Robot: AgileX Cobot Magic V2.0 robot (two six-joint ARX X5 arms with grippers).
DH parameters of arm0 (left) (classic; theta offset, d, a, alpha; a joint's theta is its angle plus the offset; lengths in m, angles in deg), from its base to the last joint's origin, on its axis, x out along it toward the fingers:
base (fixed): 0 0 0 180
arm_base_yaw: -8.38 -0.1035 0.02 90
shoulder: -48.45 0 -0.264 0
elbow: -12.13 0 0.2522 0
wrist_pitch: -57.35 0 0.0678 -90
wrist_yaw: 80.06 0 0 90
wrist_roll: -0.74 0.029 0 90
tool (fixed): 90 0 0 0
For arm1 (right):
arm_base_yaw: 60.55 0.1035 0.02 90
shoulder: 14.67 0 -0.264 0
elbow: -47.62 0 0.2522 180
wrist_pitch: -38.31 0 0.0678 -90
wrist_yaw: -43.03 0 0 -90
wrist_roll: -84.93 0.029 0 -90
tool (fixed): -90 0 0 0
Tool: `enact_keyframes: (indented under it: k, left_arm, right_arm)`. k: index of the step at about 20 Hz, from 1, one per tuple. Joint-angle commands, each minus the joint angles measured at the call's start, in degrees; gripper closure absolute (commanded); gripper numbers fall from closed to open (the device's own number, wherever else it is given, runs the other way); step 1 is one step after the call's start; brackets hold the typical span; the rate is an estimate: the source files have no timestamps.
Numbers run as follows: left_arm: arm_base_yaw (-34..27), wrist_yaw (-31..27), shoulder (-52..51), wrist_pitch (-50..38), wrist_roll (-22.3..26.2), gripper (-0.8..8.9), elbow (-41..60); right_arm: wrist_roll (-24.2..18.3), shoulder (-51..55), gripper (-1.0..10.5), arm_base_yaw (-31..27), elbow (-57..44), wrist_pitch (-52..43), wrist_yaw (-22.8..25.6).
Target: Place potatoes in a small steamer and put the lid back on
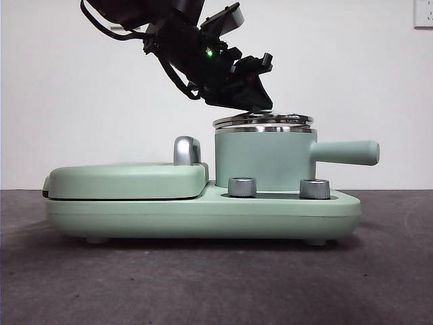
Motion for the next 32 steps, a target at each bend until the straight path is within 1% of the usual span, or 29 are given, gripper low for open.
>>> enact_keyframes:
  k: [1, 4, 9, 13, 15, 18, 19, 23, 25, 26, 28, 29, 32]
  left_arm:
    - [0.87, 0.46, 1.68, -1.2, 0.15, 8.02, -1.62]
    - [1.38, 0.55, 1.7, -0.59, 0.98, 8.03, -1.62]
    - [2.19, 0.5, 1.73, 0.74, 4.7, 8.02, -1.62]
    - [2.19, -0.59, 1.88, 0.81, 5.16, 8.02, -1.62]
    - [1.95, -2.19, 1.88, 1.38, 6.75, 8.03, -1.62]
    - [1.6, -4.72, 1.88, 4.17, 11.47, 8.02, -1.62]
    - [1.49, -4.72, 1.88, 5.14, 12.15, 8.03, -1.62]
    - [1.25, -4.57, 1.88, 6.21, 11.87, 8.02, -1.62]
    - [1.25, -4.55, 1.88, 5.84, 11.69, 7.56, -1.62]
    - [1.25, -4.55, 1.88, 5.55, 11.02, 7.05, -1.62]
    - [1.25, -4.55, 1.86, 4.7, 8.92, 5.66, -1.62]
    - [1.25, -4.55, 1.68, 4.5, 7.93, 5.28, -1.64]
    - [1.25, -4.46, 0.13, 4.9, 5.29, 5.23, -1.66]
  right_arm:
    - [0.37, -0.2, 6.5, 0.28, 0.24, -0.39, 0.26]
    - [0.37, -0.2, 6.5, 0.28, 0.24, -0.42, 0.52]
    - [0.37, -0.2, 6.5, 0.28, 0.24, -0.37, 1.05]
    - [0.37, -0.2, 6.5, 0.28, 0.24, -0.33, 1.03]
    - [0.37, -0.2, 6.5, 0.28, 0.24, -0.09, 1.01]
    - [0.35, -0.2, 6.5, 0.28, 0.24, 0.24, 1.03]
    - [0.35, -0.2, 6.5, 0.28, 0.24, 0.24, 1.01]
    - [0.37, -0.2, 6.5, 0.28, 0.24, 0.24, 1.01]
    - [0.39, -0.2, 6.5, 0.28, 0.24, 0.31, 0.9]
    - [0.39, -0.2, 6.5, 0.28, 0.24, 0.5, 0.87]
    - [0.39, -0.2, 6.5, 0.28, 0.24, 0.92, 0.87]
    - [0.39, -0.2, 6.5, 0.28, 0.24, 1.07, 0.87]
    - [0.39, -0.2, 6.5, 0.28, 0.24, 1.33, 0.87]
